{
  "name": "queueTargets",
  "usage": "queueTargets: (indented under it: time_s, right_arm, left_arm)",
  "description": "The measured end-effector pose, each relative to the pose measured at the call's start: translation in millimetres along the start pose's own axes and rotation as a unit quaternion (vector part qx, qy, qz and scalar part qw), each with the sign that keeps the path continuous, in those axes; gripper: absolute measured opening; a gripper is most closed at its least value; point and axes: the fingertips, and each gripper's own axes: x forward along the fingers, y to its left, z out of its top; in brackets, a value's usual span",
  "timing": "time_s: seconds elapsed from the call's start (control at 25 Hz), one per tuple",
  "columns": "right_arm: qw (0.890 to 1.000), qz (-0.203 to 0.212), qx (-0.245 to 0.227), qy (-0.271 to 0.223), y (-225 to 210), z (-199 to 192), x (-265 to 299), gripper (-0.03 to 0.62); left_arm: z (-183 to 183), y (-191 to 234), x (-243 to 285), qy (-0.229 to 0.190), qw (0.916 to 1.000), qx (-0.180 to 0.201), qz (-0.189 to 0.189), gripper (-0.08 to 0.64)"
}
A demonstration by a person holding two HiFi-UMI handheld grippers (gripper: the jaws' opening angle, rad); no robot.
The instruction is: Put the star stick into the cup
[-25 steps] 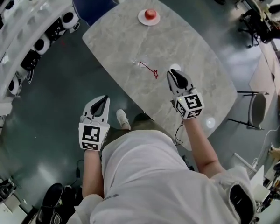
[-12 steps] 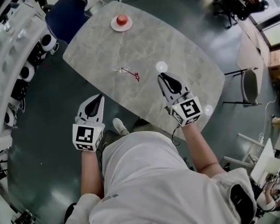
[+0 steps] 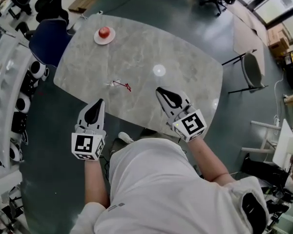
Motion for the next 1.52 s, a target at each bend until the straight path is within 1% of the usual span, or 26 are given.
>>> queueTargets:
  time_s: [0.28, 0.48, 0.72, 0.88, 1.12, 1.52]
  right_arm:
    - [0.999, -0.031, 0.010, 0.004, 0, -4, -25, 0.017]
    - [0.999, -0.042, 0.003, 0.007, 0, -13, -40, 0.014]
    - [0.998, -0.058, 0.007, 0.005, 1, -19, -53, 0.012]
    - [0.998, -0.062, 0.008, 0.010, 3, -30, -59, 0.012]
    - [0.998, -0.065, 0.015, 0.010, 3, -35, -63, 0.012]
    - [0.998, -0.061, 0.018, 0.012, 4, -33, -56, 0.012]
  left_arm:
    - [13, -22, 14, -0.012, 0.9990, 0.012, -0.041, 0.002]
    - [17, -40, 17, -0.020, 0.9979, 0.015, -0.060, 0.002]
    - [20, -56, 17, -0.027, 0.9962, 0.017, -0.081, 0.002]
    - [17, -66, 17, -0.026, 0.9953, 0.025, -0.090, 0.002]
    - [10, -75, 18, -0.018, 0.9947, 0.031, -0.097, 0.002]
    - [5, -72, 19, -0.008, 0.9949, 0.031, -0.095, 0.002]
